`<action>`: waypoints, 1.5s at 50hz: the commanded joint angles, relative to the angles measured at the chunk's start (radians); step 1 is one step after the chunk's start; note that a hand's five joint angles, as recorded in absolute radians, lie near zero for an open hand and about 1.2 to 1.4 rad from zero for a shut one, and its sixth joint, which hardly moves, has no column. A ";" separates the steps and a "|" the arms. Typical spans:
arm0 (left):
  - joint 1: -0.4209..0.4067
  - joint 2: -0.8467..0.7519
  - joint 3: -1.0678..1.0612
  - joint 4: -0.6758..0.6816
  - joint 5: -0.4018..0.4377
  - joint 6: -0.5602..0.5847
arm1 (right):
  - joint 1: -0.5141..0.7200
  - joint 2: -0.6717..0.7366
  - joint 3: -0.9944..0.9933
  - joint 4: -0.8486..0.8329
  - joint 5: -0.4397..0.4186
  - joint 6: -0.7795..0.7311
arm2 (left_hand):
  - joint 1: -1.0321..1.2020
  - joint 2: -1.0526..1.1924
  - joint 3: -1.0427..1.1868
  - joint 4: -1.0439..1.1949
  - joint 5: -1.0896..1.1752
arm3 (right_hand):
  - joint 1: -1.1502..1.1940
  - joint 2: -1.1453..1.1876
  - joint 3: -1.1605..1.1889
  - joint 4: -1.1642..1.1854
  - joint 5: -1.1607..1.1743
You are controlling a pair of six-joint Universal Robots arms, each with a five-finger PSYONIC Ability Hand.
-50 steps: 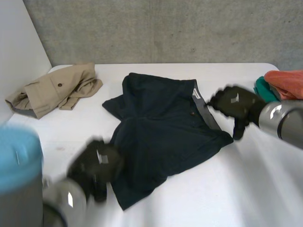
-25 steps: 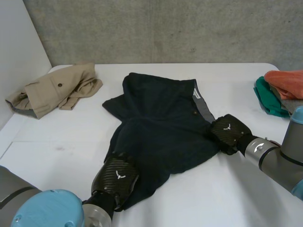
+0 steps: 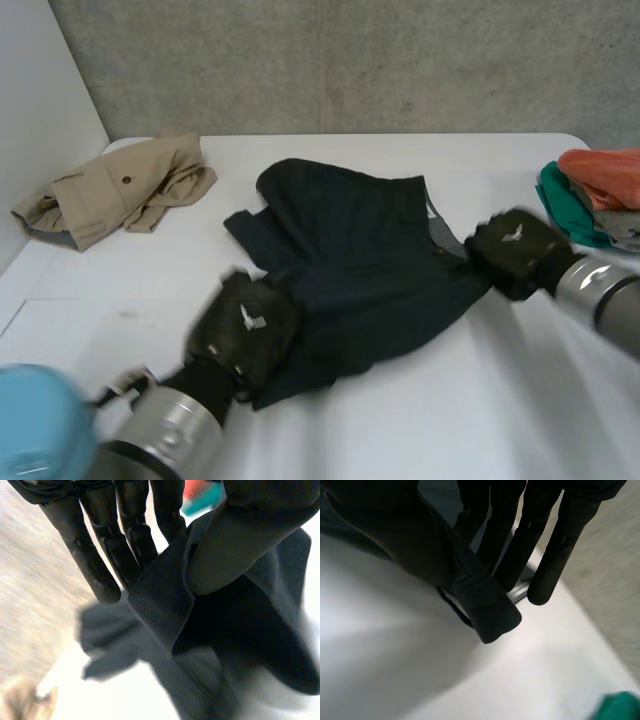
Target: Fold the laundry.
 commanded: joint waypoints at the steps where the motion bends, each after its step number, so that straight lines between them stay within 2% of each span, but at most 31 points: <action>1: 0.074 0.313 0.121 -0.198 0.057 -0.099 | -0.030 -0.316 -0.131 0.242 -0.002 0.027 | 0.260 0.214 0.247 0.197 0.211 | 0.329 0.227 0.217 0.202 0.218; 5: 0.123 0.386 0.206 -0.337 0.086 -0.140 | -0.055 -0.416 -0.212 0.352 -0.013 0.057 | 0.260 0.214 0.247 0.197 0.211 | 0.329 0.227 0.217 0.202 0.218; 10: 0.185 0.358 0.273 -0.459 0.113 -0.177 | -0.096 -0.373 -0.251 0.429 -0.062 0.045 | 0.260 0.214 0.247 0.197 0.211 | 0.329 0.227 0.217 0.202 0.218; 14: 0.231 0.210 0.312 -0.471 0.139 -0.192 | -0.033 -0.260 -0.271 0.434 -0.052 0.025 | 0.260 0.214 0.247 0.197 0.211 | 0.329 0.227 0.217 0.202 0.218; 17: 0.266 0.052 0.365 -0.442 0.147 -0.194 | -0.001 -0.122 -0.308 0.432 0.007 0.010 | 0.260 0.214 0.247 0.197 0.211 | 0.329 0.227 0.217 0.202 0.218; 18: 0.289 -0.035 0.408 -0.413 0.149 -0.196 | 0.007 -0.051 -0.332 0.432 0.036 0.007 | 0.260 0.214 0.247 0.197 0.211 | 0.329 0.227 0.217 0.202 0.218; 24: 0.312 -0.287 0.653 -0.339 0.175 -0.194 | 0.097 0.173 -0.493 0.385 0.111 0.036 | 0.260 0.214 0.247 0.197 0.211 | 0.329 0.227 0.217 0.202 0.218; 26: 0.320 -0.359 0.806 -0.296 0.195 -0.191 | 0.129 0.236 -0.612 0.318 0.160 0.077 | 0.260 0.214 0.247 0.197 0.211 | 0.329 0.227 0.217 0.202 0.218; 29: 0.332 -0.401 0.966 -0.244 0.202 -0.200 | 0.149 0.259 -0.748 0.210 0.217 0.129 | 0.260 0.214 0.247 0.197 0.211 | 0.329 0.227 0.217 0.202 0.218; 30: 0.338 -0.400 1.050 -0.198 0.204 -0.209 | 0.155 0.258 -0.827 0.111 0.246 0.169 | 0.260 0.214 0.247 0.197 0.211 | 0.329 0.227 0.217 0.202 0.218; 33: 0.352 -0.381 1.138 -0.097 0.201 -0.240 | 0.159 0.245 -0.898 -0.069 0.261 0.230 | 0.260 0.214 0.247 0.197 0.211 | 0.329 0.227 0.217 0.202 0.218; 34: 0.358 -0.358 1.163 -0.012 0.195 -0.272 | 0.160 0.229 -0.895 -0.202 0.255 0.270 | 0.260 0.214 0.247 0.197 0.211 | 0.329 0.227 0.217 0.202 0.218; 36: 0.370 -0.335 1.166 0.081 0.186 -0.309 | 0.162 0.201 -0.874 -0.346 0.235 0.312 | 0.260 0.214 0.247 0.197 0.211 | 0.329 0.227 0.217 0.202 0.218; 38: 0.387 -0.306 1.155 0.205 0.178 -0.347 | 0.159 0.154 -0.816 -0.525 0.205 0.361 | 0.260 0.214 0.247 0.197 0.211 | 0.329 0.227 0.217 0.202 0.218; 41: 0.402 -0.276 1.123 0.242 0.184 -0.367 | 0.154 0.118 -0.733 -0.628 0.166 0.389 | 0.260 0.214 0.247 0.197 0.211 | 0.329 0.227 0.217 0.202 0.218; 47: 0.426 -0.256 1.022 0.173 0.230 -0.381 | 0.160 0.138 -0.693 -0.600 0.136 0.395 | 0.260 0.214 0.247 0.197 0.211 | 0.329 0.227 0.217 0.202 0.218; 51: 0.423 -0.245 0.881 0.161 0.247 -0.381 | 0.162 0.179 -0.659 -0.583 0.137 0.392 | 0.260 0.214 0.247 0.197 0.211 | 0.329 0.227 0.217 0.202 0.218; 58: 0.393 -0.266 0.574 0.235 0.281 -0.366 | 0.169 0.296 -0.553 -0.565 0.133 0.376 | 0.260 0.214 0.247 0.197 0.211 | 0.329 0.227 0.217 0.202 0.218; 62: 0.378 -0.331 0.416 0.296 0.287 -0.338 | 0.174 0.377 -0.469 -0.550 0.139 0.334 | 0.260 0.214 0.247 0.197 0.211 | 0.329 0.227 0.217 0.202 0.218; 66: 0.358 -0.380 0.289 0.322 0.302 -0.277 | 0.177 0.429 -0.385 -0.490 0.146 0.263 | 0.260 0.214 0.247 0.197 0.211 | 0.329 0.227 0.217 0.202 0.218; 69: 0.346 -0.366 0.200 0.292 0.316 -0.245 | 0.175 0.420 -0.313 -0.377 0.162 0.180 | 0.260 0.214 0.247 0.197 0.211 | 0.329 0.227 0.217 0.202 0.218; 73: 0.338 -0.262 0.112 0.148 0.322 -0.220 | 0.160 0.301 -0.216 -0.150 0.188 0.041 | 0.260 0.214 0.247 0.197 0.211 | 0.329 0.227 0.217 0.202 0.218; 75: 0.332 -0.165 0.074 -0.019 0.333 -0.205 | 0.146 0.201 -0.151 0.011 0.200 -0.039 | 0.260 0.214 0.247 0.197 0.211 | 0.329 0.227 0.217 0.202 0.218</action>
